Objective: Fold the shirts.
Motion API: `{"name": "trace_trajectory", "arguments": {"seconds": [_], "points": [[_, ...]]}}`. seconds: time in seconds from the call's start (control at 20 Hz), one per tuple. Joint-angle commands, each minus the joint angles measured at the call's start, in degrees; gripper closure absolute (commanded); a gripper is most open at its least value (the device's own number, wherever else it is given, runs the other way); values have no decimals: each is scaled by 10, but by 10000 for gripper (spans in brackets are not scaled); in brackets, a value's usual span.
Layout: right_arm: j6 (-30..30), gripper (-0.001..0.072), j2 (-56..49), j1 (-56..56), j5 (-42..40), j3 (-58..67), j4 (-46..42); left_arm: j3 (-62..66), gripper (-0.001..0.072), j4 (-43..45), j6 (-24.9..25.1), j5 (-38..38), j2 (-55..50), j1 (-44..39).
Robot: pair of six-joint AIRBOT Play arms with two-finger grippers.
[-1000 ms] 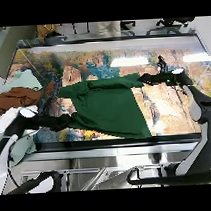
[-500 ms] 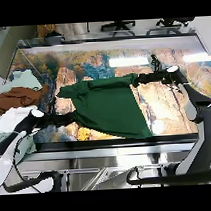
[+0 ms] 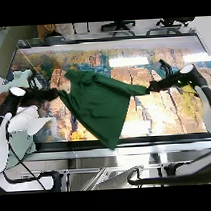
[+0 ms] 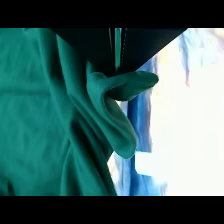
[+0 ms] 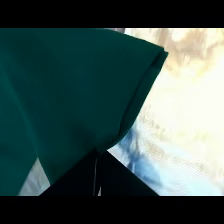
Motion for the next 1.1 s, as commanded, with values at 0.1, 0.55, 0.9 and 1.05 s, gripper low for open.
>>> {"name": "trace_trajectory", "arguments": {"seconds": [0.1,0.55,0.9,1.05], "points": [[160,693,309,15,-28,-360,-33,215,692,-10,-28,7,-116,9],[172,681,417,31,-210,-439,-14,387,136,29,-137,-245,-174,18],[86,311,296,30,-192,-348,-47,65,132,167,-171,-343,37,57],[83,305,238,30,-146,-276,-60,-145,131,166,-167,-307,138,52]]}}
